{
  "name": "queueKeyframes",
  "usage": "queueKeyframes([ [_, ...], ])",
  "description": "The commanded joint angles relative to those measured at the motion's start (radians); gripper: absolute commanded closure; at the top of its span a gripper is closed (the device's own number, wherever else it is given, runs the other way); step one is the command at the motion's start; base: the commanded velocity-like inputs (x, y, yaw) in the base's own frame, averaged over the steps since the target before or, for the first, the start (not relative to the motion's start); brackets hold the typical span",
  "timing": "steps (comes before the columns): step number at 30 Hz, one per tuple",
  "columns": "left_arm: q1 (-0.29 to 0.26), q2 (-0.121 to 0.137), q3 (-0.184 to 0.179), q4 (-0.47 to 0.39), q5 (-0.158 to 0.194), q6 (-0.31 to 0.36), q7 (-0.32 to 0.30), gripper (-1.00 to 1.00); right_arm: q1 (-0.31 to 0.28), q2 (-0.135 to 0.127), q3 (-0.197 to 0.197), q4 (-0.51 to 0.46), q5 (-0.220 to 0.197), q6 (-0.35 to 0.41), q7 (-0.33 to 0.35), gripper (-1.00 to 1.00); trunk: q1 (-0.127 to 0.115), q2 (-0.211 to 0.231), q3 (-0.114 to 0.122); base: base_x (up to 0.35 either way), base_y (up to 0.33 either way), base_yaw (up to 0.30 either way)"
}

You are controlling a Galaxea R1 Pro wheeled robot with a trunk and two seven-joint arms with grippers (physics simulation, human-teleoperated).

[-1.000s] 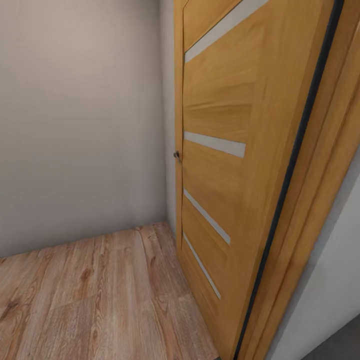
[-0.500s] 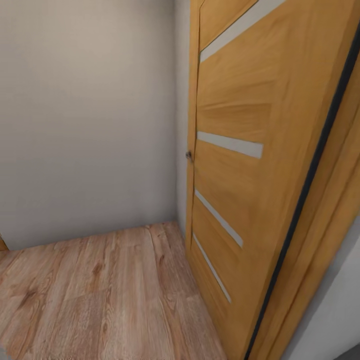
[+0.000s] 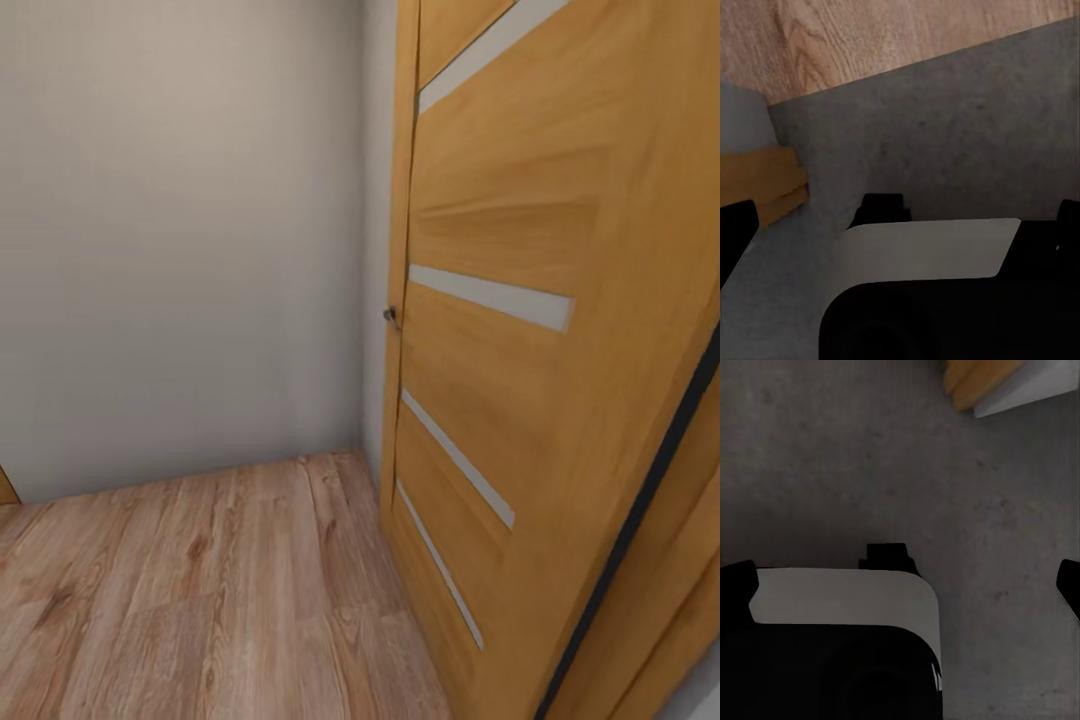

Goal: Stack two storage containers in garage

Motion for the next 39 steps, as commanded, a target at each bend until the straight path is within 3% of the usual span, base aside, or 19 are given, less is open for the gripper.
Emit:
queueKeyframes([
  [1,-0.001,0.000,-0.007,0.001,0.005,-0.003,0.003,-1.00,0.000,0.000,0.009,-0.001,-0.008,-0.002,-0.004,-1.00,0.000,0.000,-0.001,0.315,0.000,0.000],
  [12,-0.001,0.001,-0.007,0.001,0.005,-0.005,0.003,-1.00,0.000,0.000,0.010,-0.001,-0.008,-0.003,-0.004,-1.00,0.000,0.000,-0.001,0.287,0.000,0.078],
  [39,-0.001,0.000,-0.007,0.001,0.005,-0.005,0.005,-1.00,0.000,0.000,0.010,-0.001,-0.005,-0.003,-0.004,-1.00,0.000,0.000,-0.001,0.015,0.000,0.258],
])
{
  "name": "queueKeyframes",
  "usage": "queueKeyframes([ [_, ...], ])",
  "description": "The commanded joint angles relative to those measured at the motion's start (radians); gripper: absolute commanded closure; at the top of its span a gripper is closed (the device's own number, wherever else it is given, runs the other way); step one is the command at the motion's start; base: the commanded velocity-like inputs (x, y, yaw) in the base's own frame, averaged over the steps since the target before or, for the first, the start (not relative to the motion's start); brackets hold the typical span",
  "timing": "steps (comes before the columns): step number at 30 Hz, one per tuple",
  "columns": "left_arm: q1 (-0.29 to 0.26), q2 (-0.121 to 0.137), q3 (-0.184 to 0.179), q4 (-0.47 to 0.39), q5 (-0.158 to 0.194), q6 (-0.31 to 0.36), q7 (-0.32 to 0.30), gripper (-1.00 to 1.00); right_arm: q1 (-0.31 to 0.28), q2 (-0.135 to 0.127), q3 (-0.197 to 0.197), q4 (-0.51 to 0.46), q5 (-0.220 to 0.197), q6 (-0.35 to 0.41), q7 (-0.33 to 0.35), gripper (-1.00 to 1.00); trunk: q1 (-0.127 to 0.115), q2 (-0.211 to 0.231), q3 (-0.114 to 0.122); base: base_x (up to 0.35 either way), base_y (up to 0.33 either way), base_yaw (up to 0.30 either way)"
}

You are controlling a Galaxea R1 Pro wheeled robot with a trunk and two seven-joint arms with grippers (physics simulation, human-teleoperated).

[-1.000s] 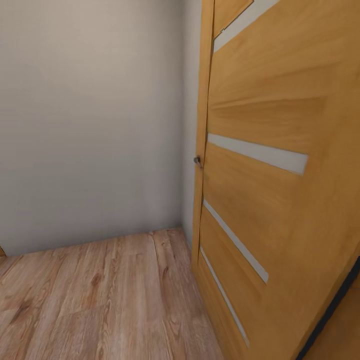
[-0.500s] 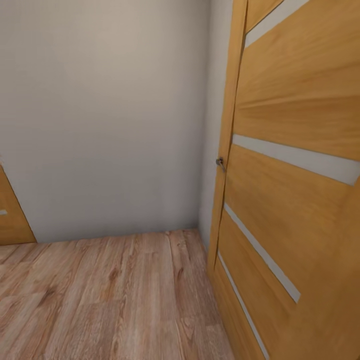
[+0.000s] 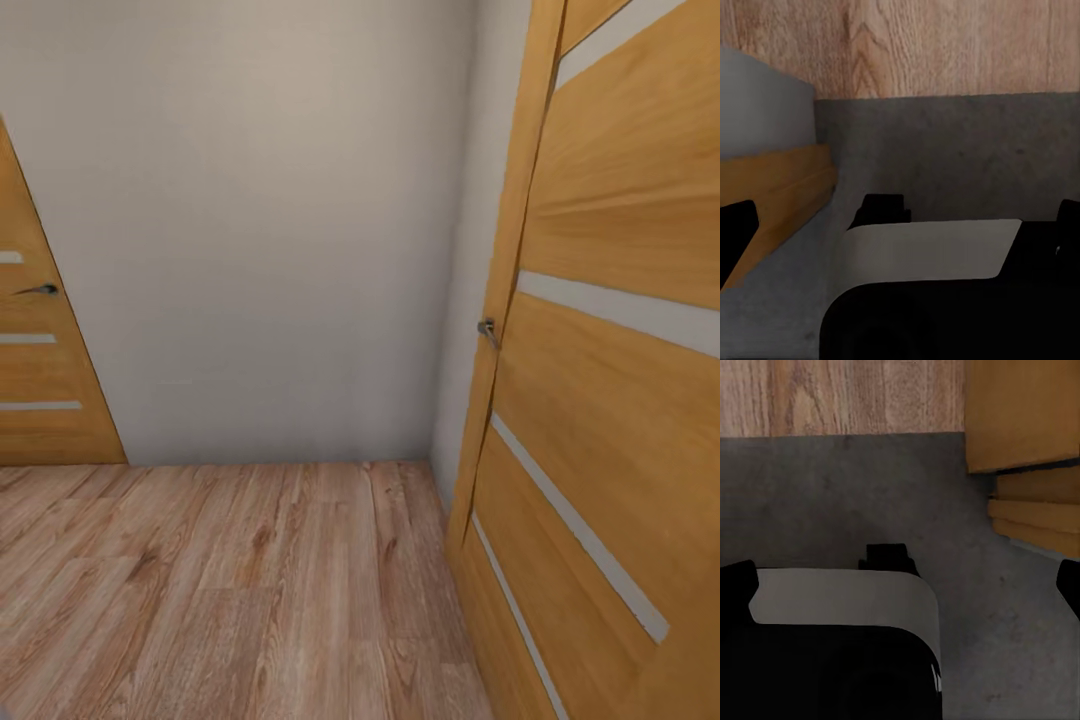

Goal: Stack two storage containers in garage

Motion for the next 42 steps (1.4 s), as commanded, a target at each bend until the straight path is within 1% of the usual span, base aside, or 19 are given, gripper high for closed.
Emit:
queueKeyframes([
  [1,-0.001,0.000,-0.007,0.001,0.005,-0.003,0.003,-1.00,0.000,0.000,0.008,-0.001,-0.008,-0.002,-0.004,-1.00,0.000,0.000,-0.001,0.193,0.000,0.081],
  [21,-0.001,-0.001,-0.007,0.001,0.005,-0.003,0.003,-1.00,0.000,0.000,0.008,-0.001,-0.011,0.000,-0.004,-1.00,0.000,0.000,-0.001,0.297,-0.075,0.005],
  [26,-0.001,0.000,-0.007,0.001,0.005,-0.003,0.004,-1.00,0.000,0.000,0.008,-0.001,-0.009,-0.002,-0.004,-1.00,0.000,0.000,-0.001,0.076,-0.018,0.074],
  [39,-0.001,0.000,-0.007,0.001,0.006,-0.005,0.004,-1.00,0.000,0.000,0.010,-0.001,-0.007,-0.002,-0.004,-1.00,0.000,0.000,-0.001,0.003,-0.001,0.258],
  [42,-0.001,0.000,-0.007,0.001,0.005,-0.004,0.004,-1.00,0.000,0.000,0.009,-0.001,-0.007,-0.002,-0.004,-1.00,0.000,0.000,-0.001,0.046,0.000,0.151],
])
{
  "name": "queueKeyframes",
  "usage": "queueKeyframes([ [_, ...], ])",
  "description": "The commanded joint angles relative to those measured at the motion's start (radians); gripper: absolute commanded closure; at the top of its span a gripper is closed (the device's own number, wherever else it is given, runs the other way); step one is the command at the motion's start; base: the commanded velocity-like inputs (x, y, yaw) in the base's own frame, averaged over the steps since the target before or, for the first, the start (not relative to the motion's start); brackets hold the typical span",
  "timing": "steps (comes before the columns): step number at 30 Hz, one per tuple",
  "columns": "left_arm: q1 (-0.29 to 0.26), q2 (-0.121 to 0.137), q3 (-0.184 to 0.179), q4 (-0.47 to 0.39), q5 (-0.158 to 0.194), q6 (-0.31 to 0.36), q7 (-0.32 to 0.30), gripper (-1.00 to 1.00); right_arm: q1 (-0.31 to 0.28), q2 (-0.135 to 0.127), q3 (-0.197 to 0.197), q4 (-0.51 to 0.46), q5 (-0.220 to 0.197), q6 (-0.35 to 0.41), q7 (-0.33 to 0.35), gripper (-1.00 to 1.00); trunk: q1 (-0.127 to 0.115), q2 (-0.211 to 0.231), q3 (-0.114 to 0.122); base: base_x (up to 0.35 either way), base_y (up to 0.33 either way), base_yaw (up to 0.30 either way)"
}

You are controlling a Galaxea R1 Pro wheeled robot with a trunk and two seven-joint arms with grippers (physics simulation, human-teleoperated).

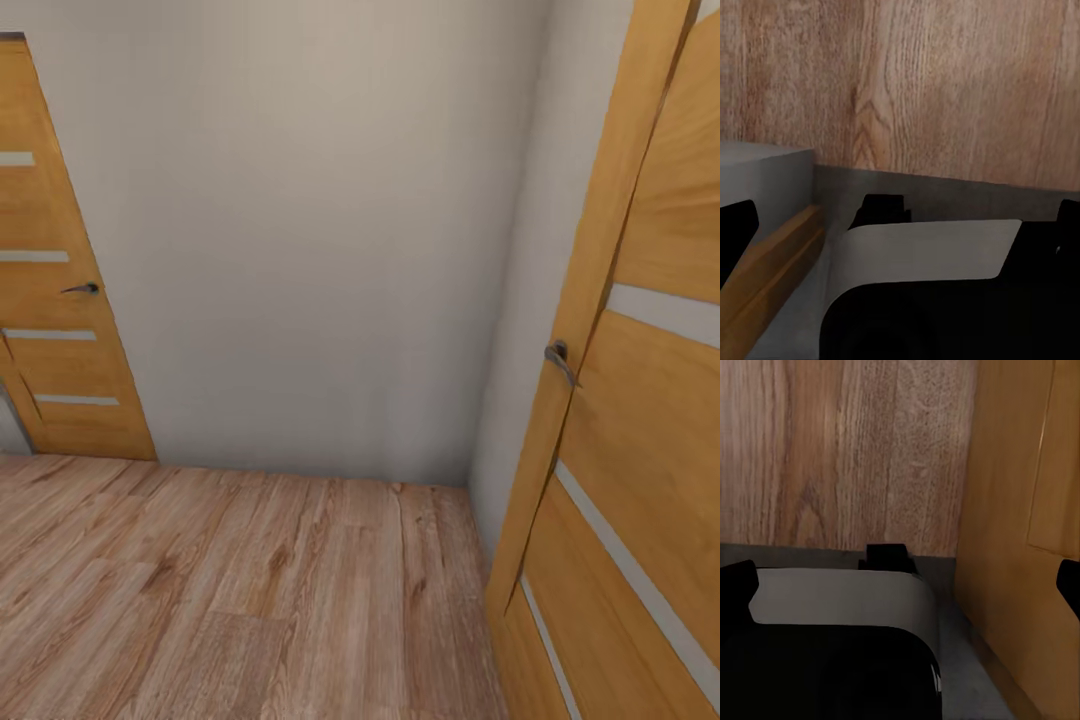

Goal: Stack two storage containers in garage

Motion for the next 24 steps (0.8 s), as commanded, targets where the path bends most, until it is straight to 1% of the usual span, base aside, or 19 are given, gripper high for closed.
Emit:
queueKeyframes([
  [1,-0.001,0.000,-0.007,0.001,0.005,-0.003,0.003,-1.00,0.000,0.000,0.009,-0.001,-0.008,-0.002,-0.004,-1.00,0.000,0.000,-0.001,0.160,0.000,0.069],
  [6,-0.001,0.001,-0.006,0.001,0.005,-0.002,0.002,-1.00,0.000,0.000,0.009,-0.001,-0.007,-0.002,-0.004,-1.00,0.000,0.000,-0.001,0.267,0.000,0.023],
  [19,-0.001,0.001,-0.006,0.001,0.005,-0.001,0.002,-1.00,0.000,0.000,0.008,-0.001,-0.008,0.000,-0.004,-1.00,0.000,0.000,-0.001,0.318,0.000,0.001],
  [24,-0.001,0.001,-0.006,0.001,0.005,-0.001,0.002,-1.00,0.000,0.000,0.008,-0.001,-0.008,-0.002,-0.004,-1.00,0.000,0.000,-0.001,0.320,0.000,0.165],
])
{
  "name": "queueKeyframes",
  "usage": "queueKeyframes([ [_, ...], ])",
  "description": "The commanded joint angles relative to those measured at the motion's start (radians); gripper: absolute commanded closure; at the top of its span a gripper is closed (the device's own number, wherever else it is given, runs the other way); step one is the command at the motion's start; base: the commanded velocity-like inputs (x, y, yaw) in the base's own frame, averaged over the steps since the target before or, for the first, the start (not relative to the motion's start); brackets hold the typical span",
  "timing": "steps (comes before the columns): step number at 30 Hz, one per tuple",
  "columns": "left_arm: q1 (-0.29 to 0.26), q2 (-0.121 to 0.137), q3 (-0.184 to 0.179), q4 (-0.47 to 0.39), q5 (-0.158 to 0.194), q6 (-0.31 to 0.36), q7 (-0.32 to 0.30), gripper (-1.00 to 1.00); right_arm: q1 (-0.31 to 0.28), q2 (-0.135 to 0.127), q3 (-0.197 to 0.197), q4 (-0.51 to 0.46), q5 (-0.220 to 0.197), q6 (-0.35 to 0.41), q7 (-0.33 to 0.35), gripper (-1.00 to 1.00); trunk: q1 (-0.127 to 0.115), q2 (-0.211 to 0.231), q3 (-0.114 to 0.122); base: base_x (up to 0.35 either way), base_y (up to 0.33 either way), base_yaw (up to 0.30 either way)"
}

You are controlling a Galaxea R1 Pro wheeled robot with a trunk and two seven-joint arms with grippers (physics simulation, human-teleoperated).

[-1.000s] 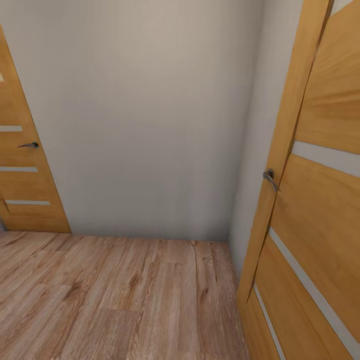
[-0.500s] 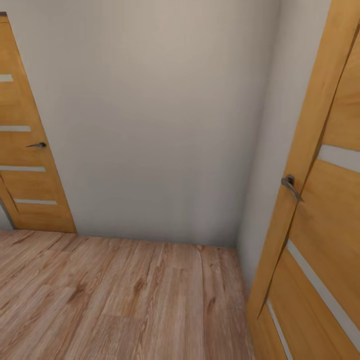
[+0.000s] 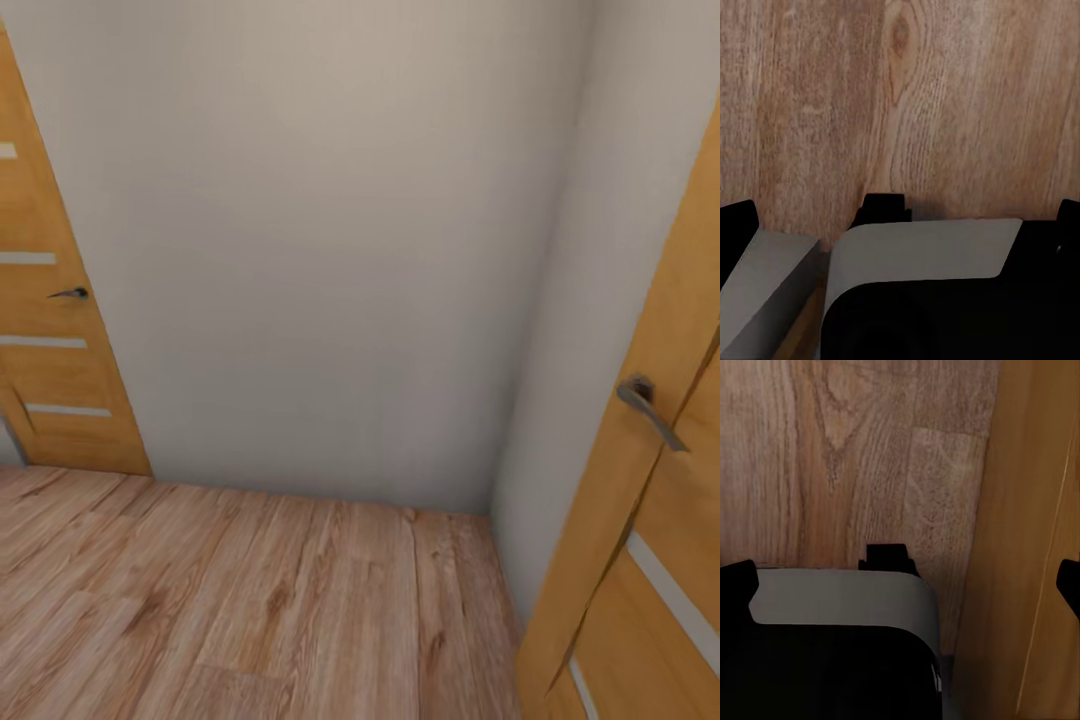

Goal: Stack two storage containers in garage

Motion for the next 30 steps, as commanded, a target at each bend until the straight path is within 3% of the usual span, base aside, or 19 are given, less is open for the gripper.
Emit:
queueKeyframes([
  [1,-0.001,0.000,-0.007,0.001,0.005,-0.004,0.003,-1.00,0.000,0.000,0.008,-0.001,-0.008,-0.002,-0.004,-1.00,0.001,0.000,-0.001,0.320,0.000,0.251],
  [16,-0.001,0.000,-0.007,0.001,0.005,-0.004,0.003,-1.00,0.000,0.000,0.010,-0.001,-0.006,-0.002,-0.004,-1.00,0.001,0.000,-0.001,0.320,0.000,0.262],
  [30,-0.001,-0.002,-0.007,0.001,0.005,-0.005,0.004,-1.00,0.000,-0.001,0.010,-0.001,-0.005,-0.002,-0.003,-1.00,0.001,0.000,-0.001,0.311,0.000,0.024],
])
